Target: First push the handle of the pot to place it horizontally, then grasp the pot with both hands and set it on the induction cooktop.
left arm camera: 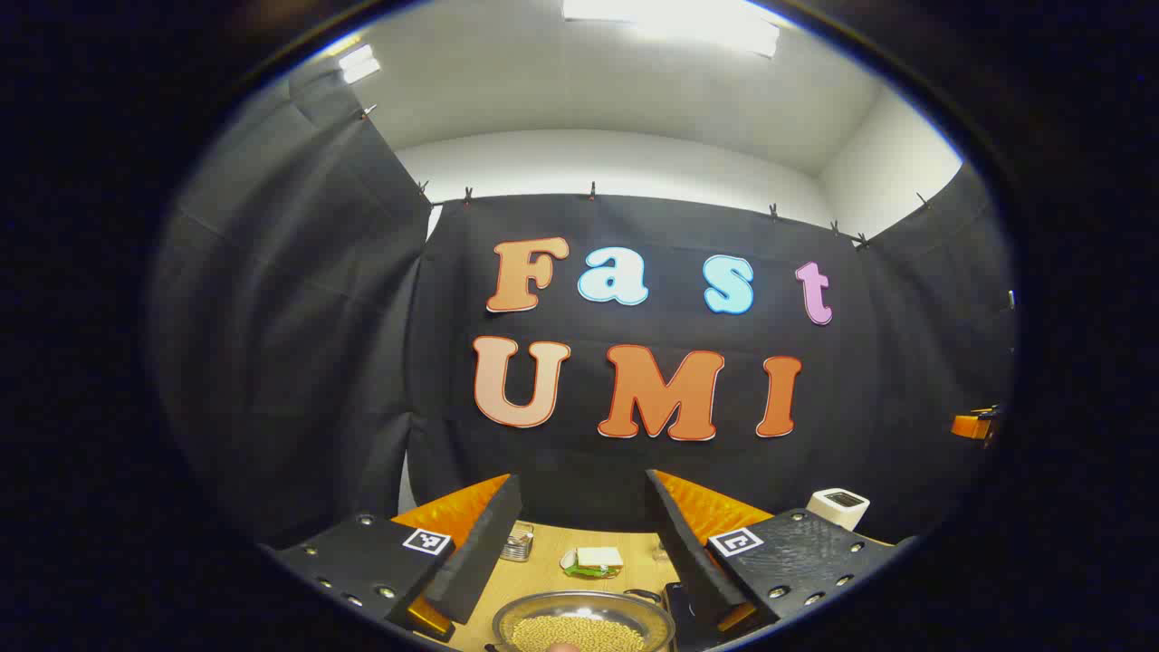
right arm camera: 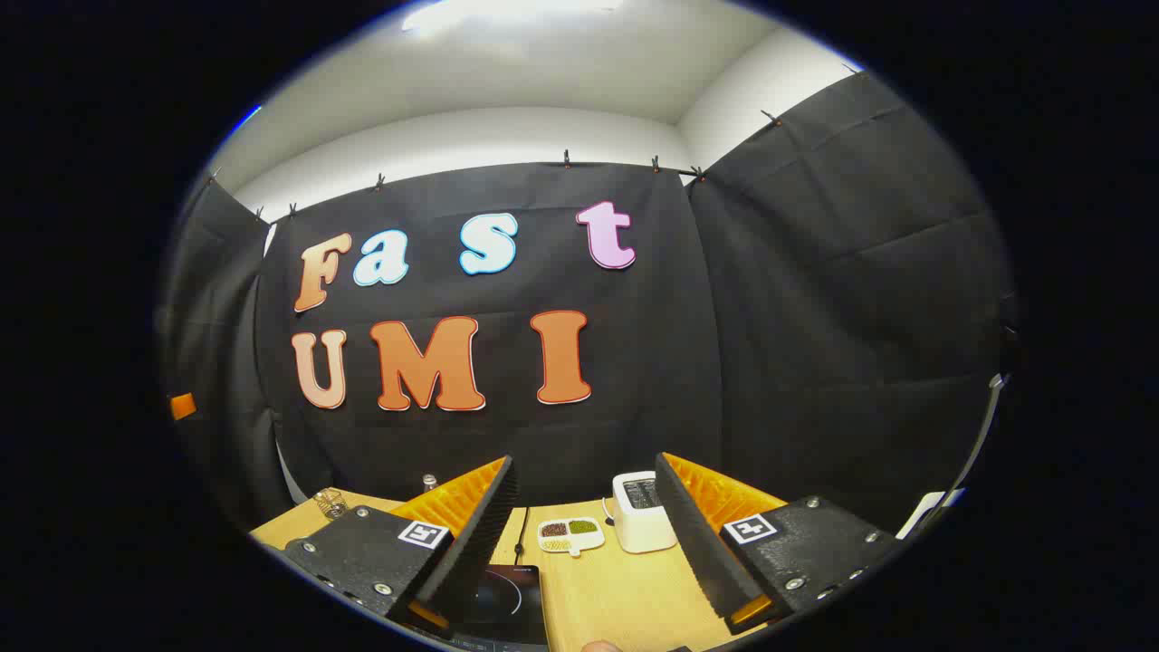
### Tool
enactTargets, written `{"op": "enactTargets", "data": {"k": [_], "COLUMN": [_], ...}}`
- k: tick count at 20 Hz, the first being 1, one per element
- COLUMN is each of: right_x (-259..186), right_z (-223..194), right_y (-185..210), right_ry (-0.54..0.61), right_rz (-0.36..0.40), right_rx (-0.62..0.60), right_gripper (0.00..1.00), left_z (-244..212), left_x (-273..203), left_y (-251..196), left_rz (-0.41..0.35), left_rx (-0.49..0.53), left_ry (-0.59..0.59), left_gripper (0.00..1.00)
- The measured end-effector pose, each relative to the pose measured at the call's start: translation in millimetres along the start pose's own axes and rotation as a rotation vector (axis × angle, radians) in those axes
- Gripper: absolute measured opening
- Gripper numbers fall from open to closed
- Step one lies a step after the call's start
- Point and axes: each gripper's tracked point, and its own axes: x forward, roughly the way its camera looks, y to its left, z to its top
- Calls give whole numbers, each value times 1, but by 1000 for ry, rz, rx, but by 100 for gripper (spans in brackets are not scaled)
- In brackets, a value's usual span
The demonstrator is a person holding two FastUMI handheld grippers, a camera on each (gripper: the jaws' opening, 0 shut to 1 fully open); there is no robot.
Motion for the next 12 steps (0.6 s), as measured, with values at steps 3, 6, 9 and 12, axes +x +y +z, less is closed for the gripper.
{"op": "enactTargets", "data": {"k": [3,6,9,12], "right_x": [-1,1,2,5], "right_z": [2,1,1,-1], "right_y": [1,1,2,3], "right_ry": [-9,-13,-12,-12], "right_rz": [13,18,21,26], "right_rx": [-4,-15,-10,2], "right_gripper": [100,100,100,95], "left_z": [0,2,5,2], "left_x": [1,0,-2,-1], "left_y": [1,1,-2,-7], "left_rz": [9,11,9,-4], "left_rx": [9,15,23,33], "left_ry": [6,3,-3,2], "left_gripper": [88,89,89,89]}}
